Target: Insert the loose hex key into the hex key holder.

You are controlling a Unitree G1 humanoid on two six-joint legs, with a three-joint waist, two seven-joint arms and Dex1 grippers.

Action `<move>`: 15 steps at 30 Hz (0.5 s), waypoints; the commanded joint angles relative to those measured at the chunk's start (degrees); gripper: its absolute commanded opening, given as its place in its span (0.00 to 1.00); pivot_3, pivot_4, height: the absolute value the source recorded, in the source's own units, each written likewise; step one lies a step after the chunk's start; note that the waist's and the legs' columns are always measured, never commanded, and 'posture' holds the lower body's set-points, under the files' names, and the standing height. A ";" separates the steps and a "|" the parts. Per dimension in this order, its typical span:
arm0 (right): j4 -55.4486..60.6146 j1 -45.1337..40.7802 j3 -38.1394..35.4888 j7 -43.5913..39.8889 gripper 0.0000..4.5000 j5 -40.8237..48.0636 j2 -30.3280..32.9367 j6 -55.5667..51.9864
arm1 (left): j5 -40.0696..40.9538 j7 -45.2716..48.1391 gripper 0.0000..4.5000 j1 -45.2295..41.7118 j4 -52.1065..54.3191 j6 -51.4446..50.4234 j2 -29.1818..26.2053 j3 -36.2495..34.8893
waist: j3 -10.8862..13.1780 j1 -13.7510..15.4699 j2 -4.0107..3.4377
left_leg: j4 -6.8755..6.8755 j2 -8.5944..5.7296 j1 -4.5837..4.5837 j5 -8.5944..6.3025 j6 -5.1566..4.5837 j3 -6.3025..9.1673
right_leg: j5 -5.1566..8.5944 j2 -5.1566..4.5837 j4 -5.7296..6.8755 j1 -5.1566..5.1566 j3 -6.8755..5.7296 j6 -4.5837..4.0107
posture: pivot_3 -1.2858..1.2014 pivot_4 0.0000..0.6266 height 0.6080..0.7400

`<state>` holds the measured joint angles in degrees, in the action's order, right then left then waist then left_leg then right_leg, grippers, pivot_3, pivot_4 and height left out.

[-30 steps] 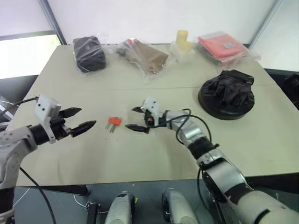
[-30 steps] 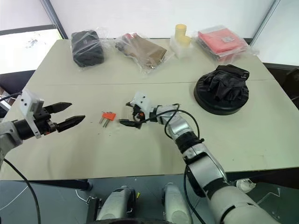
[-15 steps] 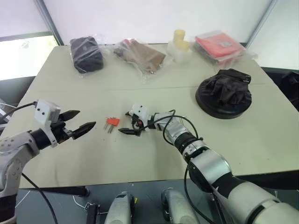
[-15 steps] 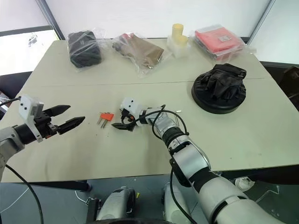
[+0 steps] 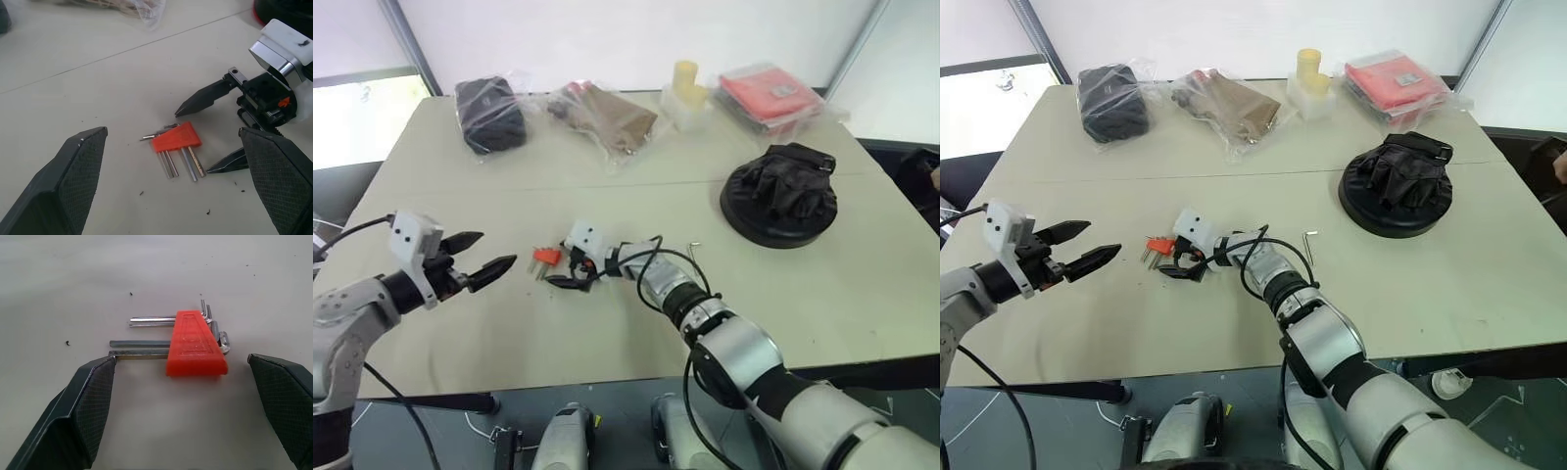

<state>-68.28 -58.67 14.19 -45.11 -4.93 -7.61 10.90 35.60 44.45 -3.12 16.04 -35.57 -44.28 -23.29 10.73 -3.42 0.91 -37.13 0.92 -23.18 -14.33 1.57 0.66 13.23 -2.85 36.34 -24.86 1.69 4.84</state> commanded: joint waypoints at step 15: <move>0.20 0.78 -0.37 2.31 0.22 -2.77 0.51 3.65 | -0.91 -0.69 1.00 -2.33 -0.29 2.48 0.06 1.54 | 0.00 -0.44 0.00 | 0.02 -0.02 0.00 0.02 0.05 0.04 | -0.01 -0.05 0.01 0.01 -0.01 -0.01 | 0.52 0.24 1.00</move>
<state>-68.80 -58.24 14.12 -43.58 -7.18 -7.78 13.58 35.19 43.71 -4.74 15.68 -34.38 -44.23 -21.30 10.72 -3.86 0.91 -37.11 0.90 -23.18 -14.30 1.62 0.71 13.22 -2.91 36.35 -24.86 1.68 4.83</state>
